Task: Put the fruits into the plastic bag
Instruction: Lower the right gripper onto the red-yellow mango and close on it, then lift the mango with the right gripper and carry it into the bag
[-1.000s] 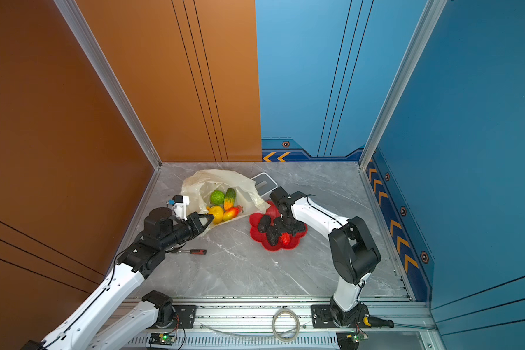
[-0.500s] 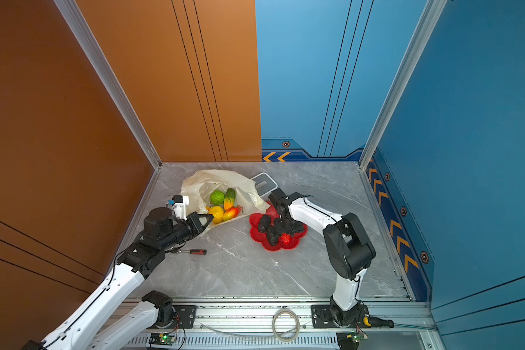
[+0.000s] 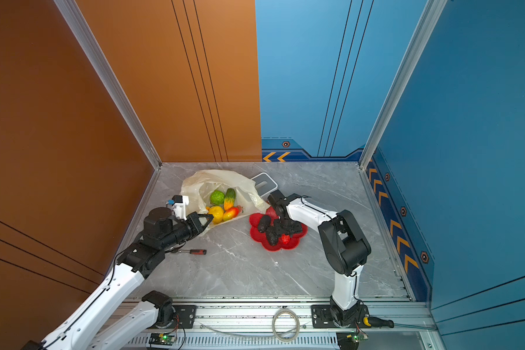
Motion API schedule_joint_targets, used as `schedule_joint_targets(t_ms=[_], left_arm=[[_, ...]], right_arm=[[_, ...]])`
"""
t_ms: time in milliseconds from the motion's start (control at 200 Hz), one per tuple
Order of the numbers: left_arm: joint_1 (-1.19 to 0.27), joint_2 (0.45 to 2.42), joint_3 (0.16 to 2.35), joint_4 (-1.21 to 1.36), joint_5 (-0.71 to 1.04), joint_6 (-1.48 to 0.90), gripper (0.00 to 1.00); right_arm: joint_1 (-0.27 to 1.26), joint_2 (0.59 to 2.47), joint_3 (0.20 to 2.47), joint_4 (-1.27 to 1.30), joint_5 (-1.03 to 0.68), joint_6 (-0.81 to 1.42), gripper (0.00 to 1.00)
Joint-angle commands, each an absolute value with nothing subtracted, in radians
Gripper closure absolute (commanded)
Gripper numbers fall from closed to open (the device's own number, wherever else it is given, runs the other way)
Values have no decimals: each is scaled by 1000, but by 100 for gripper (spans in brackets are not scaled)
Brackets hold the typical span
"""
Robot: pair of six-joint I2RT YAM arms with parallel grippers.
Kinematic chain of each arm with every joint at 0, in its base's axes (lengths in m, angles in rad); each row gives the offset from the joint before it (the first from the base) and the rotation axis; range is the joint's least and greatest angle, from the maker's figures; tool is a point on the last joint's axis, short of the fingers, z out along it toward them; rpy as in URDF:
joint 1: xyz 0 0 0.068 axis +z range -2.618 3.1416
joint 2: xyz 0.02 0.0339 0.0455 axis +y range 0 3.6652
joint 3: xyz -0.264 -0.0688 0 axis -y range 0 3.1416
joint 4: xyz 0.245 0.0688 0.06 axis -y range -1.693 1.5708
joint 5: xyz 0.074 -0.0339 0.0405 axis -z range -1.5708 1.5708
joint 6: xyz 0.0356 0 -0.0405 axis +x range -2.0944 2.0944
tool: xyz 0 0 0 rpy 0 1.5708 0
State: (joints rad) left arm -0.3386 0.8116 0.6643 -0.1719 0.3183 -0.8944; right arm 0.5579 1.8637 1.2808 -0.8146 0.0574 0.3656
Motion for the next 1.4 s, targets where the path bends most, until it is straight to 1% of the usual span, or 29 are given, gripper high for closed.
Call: schedule_joint_targets(t_ms=[0,185,210,300,416,476,576,641,676,921,1167,1282,1392], left_arm=[[-327,806,703,-179,331,-870,100],[-327,807,704,-179,333,-871,100],[-327,806,704,-179,332,-871,100],[-327,808,707,-179,334,-871,100],[-327,808,710,-213,333,-871,100],[-327,809,711,-213,334,-871,100],[-327,808,710,-211,334,-871,100],[-327,808,708,-212,333,-872,100],[-327,808,706,-210,331,-873,100],[-327,807,704,-205,333,-876,100],[-328,805,704,-203,332,-879,100],[-330,807,705,-199,332,-879,100],[-331,807,707,-196,331,-880,100]], right_arm=[[558,1884,1270,-793,66,377,36],[556,1897,1261,-773,56,385,37],[557,1899,1259,-770,53,385,39],[555,1904,1255,-763,48,388,40],[554,1907,1253,-759,46,390,45],[553,1906,1252,-759,47,391,49],[552,1899,1251,-759,48,394,52],[551,1890,1248,-762,53,400,59],[552,1883,1246,-763,52,402,61],[552,1801,1236,-774,71,416,62],[541,1677,1259,-821,58,419,62],[531,1605,1265,-836,34,425,62],[522,1519,1269,-836,-39,429,62]])
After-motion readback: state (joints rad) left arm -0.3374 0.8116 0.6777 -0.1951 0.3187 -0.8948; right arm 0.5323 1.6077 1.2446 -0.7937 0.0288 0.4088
